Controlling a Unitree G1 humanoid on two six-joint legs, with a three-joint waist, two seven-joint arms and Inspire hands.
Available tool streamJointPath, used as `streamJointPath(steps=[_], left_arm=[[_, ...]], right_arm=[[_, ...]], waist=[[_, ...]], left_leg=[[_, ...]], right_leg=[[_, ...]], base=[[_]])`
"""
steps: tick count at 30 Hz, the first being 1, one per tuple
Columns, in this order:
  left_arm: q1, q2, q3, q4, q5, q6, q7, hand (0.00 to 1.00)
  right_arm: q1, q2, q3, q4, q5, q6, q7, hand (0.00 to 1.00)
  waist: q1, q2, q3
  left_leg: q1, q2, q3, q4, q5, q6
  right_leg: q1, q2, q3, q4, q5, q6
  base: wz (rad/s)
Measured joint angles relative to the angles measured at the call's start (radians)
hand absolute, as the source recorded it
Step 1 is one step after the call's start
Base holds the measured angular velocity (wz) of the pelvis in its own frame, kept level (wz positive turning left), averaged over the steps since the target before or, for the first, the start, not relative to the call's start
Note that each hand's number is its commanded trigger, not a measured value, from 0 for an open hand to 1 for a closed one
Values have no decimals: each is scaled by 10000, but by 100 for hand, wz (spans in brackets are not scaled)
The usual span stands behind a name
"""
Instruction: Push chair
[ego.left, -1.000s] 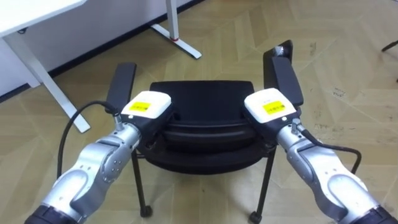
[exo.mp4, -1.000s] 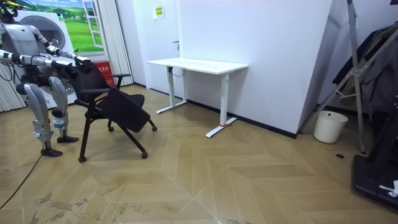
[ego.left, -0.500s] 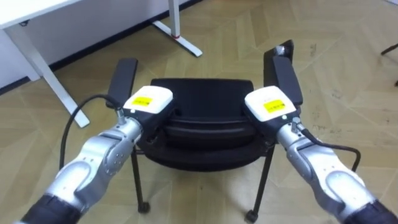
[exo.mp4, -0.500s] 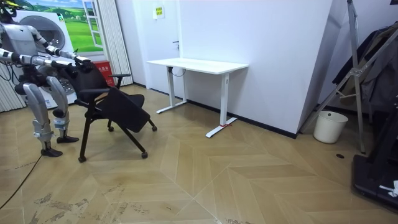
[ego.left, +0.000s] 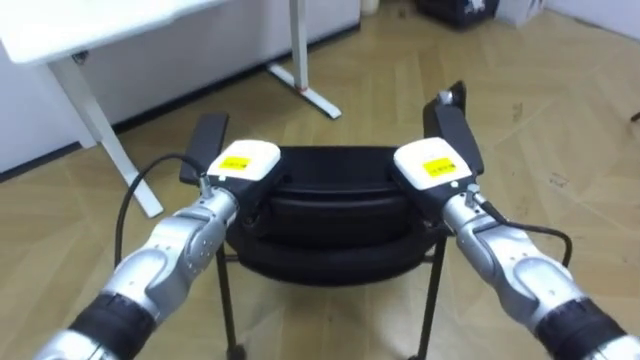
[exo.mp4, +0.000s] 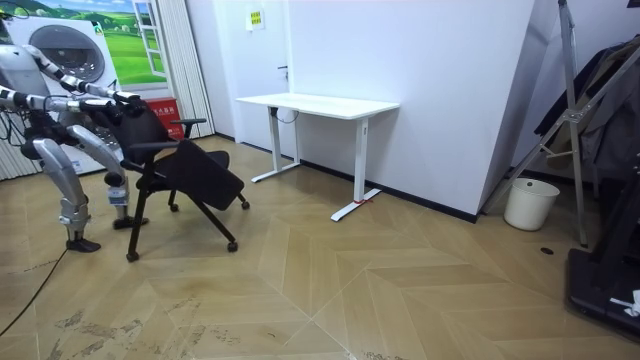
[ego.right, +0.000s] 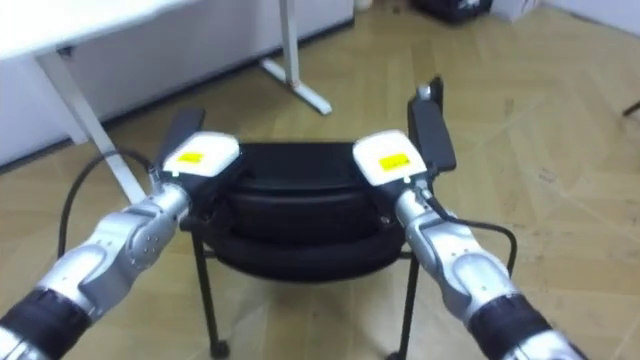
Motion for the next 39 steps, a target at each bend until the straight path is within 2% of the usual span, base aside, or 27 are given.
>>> streamJointPath(steps=[1, 2, 6, 9, 11, 12, 13, 14, 15, 16, 17, 18, 21, 22, 23, 24, 25, 26, 27, 31, 32, 33, 34, 35, 36, 38, 39], left_arm=[[26, 25, -4, -60, 0, -44, 28, 100], [5, 37, -33, -62, 2, -61, 33, 100], [-400, 181, -64, -64, 3, -116, 28, 100], [-651, 247, -31, 47, 2, -187, 26, 100], [-880, 272, 98, 198, -1, -308, 39, 100], [-905, 290, 152, 230, -1, -360, 44, 100], [-1045, 286, 266, 348, 0, -400, 54, 100], [-1090, 264, 265, 502, 2, -418, 60, 100], [-1100, 280, 227, 540, 7, -421, 71, 100], [-1167, 349, 129, 583, 3, -428, 144, 100], [-1162, 403, 110, 613, -13, -435, 186, 100], [-1164, 435, 101, 614, -35, -445, 186, 100], [-1255, 512, -13, 784, -182, -500, 202, 100], [-1260, 578, -69, 823, -274, -499, 211, 100], [-1252, 631, -126, 881, -429, -500, 222, 100], [-1243, 618, -154, 927, -442, -494, 241, 100], [-1234, 536, -162, 1032, -473, -478, 242, 100], [-1233, 395, -100, 1106, -475, -437, 249, 100], [-1233, 338, -79, 1118, -474, -398, 250, 100], [-1224, 287, 70, 1164, -502, -382, 369, 100], [-1234, 288, 150, 1181, -485, -418, 408, 100], [-1259, 292, 161, 1183, -484, -418, 416, 100], [-1287, 289, 155, 1205, -483, -417, 465, 100], [-1291, 288, 122, 1220, -486, -418, 488, 100], [-1291, 287, 116, 1219, -495, -418, 488, 100], [-1290, 248, 83, 1221, -529, -390, 495, 100], [-1289, 257, 46, 1229, -543, -382, 531, 100]], right_arm=[[9, 15, -9, 75, -1, 1, -136, 100], [23, 50, -23, 187, -16, -3, -283, 100], [-108, 157, -201, 226, 44, 74, -616, 100], [-342, 271, -219, 422, -10, 154, -799, 100], [-684, 313, -216, 589, -2, 192, -856, 100], [-826, 355, -211, 672, -2, 195, -856, 100], [-1064, 426, -204, 857, -23, 195, -857, 100], [-1139, 518, -203, 1006, -22, 204, -860, 100], [-1130, 573, -202, 1076, -18, 206, -867, 100], [-1104, 670, -171, 1197, -23, 204, -970, 100], [-1083, 722, -75, 1278, 5, 208, -1134, 100], [-1088, 749, -43, 1287, 32, 209, -1181, 100], [-1089, 845, 56, 1322, 28, 241, -1301, 100], [-1092, 878, 98, 1365, 26, 238, -1357, 100], [-1069, 865, 162, 1401, 55, 213, -1442, 100], [-1046, 866, 177, 1424, 52, 203, -1486, 100], [-1060, 860, 177, 1449, 41, 201, -1486, 100], [-1138, 816, 176, 1537, 39, 201, -1474, 100], [-1208, 804, 176, 1615, 22, 191, -1466, 100], [-1584, 792, 192, 1778, -100, 38, -1319, 100], [-1680, 774, 197, 1785, -119, 9, -1243, 100], [-1756, 777, 197, 1850, -120, -32, -1199, 100], [-1875, 790, 200, 2072, -78, -99, -1168, 100], [-1909, 770, 214, 2143, -34, -179, -1166, 100], [-1912, 764, 214, 2151, -24, -197, -1166, 100], [-1916, 727, 212, 2115, -1, -232, -1169, 100], [-1925, 725, 212, 2158, 6, -266, -1169, 100]], waist=[[126, -13, -19], [239, -55, -72], [281, -351, -124], [361, -641, -124], [596, -695, -25], [647, -699, 29], [792, -549, 167], [821, -451, 187], [813, -417, 195], [784, -310, 245], [804, -206, 256], [808, -190, 258], [687, -143, 259], [515, -205, 256], [414, -235, 209], [393, -225, 138], [409, -266, 16], [534, -169, -32], [579, -45, -84], [775, 14, -26], [836, -7, -8], [856, -41, 26], [904, -70, 145], [1011, -87, 172], [1021, -96, 177], [899, -84, 200], [872, -114, 223]], left_leg=[[-95, -9, -23, -172, 506, 135], [-91, -44, 117, -177, 437, 313], [-279, -383, 202, -293, 259, 514], [-290, -788, 305, -96, -184, 753], [-298, -989, 409, 385, -729, 844], [-289, -1042, 387, 508, -844, 887], [-283, -1075, 169, 771, -980, 960], [-234, -1071, -108, 904, -1097, 950], [-166, -1063, -201, 883, -1151, 918], [-43, -1053, -515, 866, -1221, 905], [36, -1054, -891, 847, -1277, 835], [64, -1053, -990, 815, -1297, 800], [185, -1067, -1552, 799, -1426, 570], [233, -1058, -1651, 801, -1500, 439], [276, -1013, -1731, 872, -1605, 253], [283, -888, -1753, 943, -1661, 148], [243, -580, -1618, 1041, -1787, -86], [299, -198, -1380, 1056, -1909, -319], [329, -27, -1308, 1040, -1943, -412], [743, 409, -1446, 698, -1891, -849], [781, 559, -1403, 1118, -1836, -902], [691, 600, -1347, 1587, -1795, -849], [442, 762, -1204, 2536, -1537, -632], [148, 901, -1194, 3329, -1145, -588], [-5, 925, -1234, 3653, -922, -526], [-625, 919, -1544, 4644, 76, -478], [-690, 902, -1576, 4769, 331, -472]], right_leg=[[-16, -166, -37, 203, -149, 117], [-58, -434, -167, 291, -250, 272], [-346, -783, -151, 349, -297, 526], [-487, -1255, -29, 751, -371, 736], [-732, -1570, 91, 1567, -509, 884], [-906, -1696, 66, 2005, -468, 874], [-1373, -1849, 122, 3179, 80, 731], [-1875, -1906, 238, 4118, 971, 646], [-2098, -1927, 318, 4523, 1388, 605], [-2450, -1821, 502, 5007, 1721, 649], [-2909, -1612, 643, 5040, 1642, 706], [-3158, -1588, 626, 4935, 1642, 708], [-3774, -1379, 658, 2650, 1689, 739], [-3705, -1311, 700, 1235, 1787, 728], [-3557, -1264, 736, 486, 2132, 686], [-3486, -1186, 757, 466, 2217, 655], [-3478, -900, 814, 494, 2204, 610], [-3472, -684, 734, 496, 2161, 383], [-3446, -621, 632, 492, 2151, 315], [-3169, -171, 447, 565, 1853, -354], [-3120, -80, 421, 723, 1694, -548], [-3090, -70, 415, 873, 1544, -592], [-2988, -25, 372, 1107, 1274, -652], [-2867, 38, 356, 1268, 1053, -715], [-2805, 59, 352, 1317, 958, -732], [-2467, 54, 125, 1390, 649, -800], [-2368, 47, 100, 1387, 591, -809]], base=[[-45], [-39], [-6], [-11], [-34], [-48], [-33], [-19], [4], [3], [0], [10], [46], [66], [67], [59], [28], [8], [-24], [2], [16], [5], [0], [0], [6], [25], [25]])
